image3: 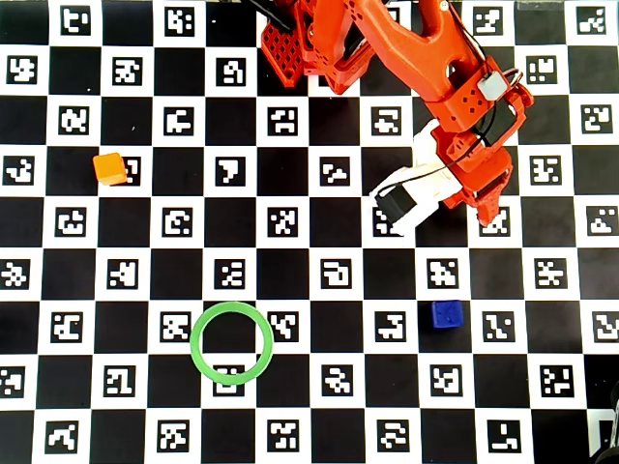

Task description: Grab the red cube then put it in the green circle then put the blue cube on top and finally the orange cube on top

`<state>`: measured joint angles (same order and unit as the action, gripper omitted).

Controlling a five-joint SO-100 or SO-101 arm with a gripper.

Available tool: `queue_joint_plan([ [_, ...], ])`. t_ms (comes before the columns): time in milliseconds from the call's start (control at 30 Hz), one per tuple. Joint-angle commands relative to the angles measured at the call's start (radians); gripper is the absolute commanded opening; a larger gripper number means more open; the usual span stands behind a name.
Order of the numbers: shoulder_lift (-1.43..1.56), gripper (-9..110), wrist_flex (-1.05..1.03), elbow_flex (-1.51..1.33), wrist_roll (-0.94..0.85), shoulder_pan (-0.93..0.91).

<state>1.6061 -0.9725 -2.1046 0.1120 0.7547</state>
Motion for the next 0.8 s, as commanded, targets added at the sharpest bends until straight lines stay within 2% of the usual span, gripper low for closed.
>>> queue_joint_plan([
  [0,0.012,38,0.012,0.003,-0.012,-0.008],
  [333,0.021,32,0.035,-0.012,-0.025,-0.006],
  [767,0.023,2,0.04,-0.006,-0.035,-0.005],
])
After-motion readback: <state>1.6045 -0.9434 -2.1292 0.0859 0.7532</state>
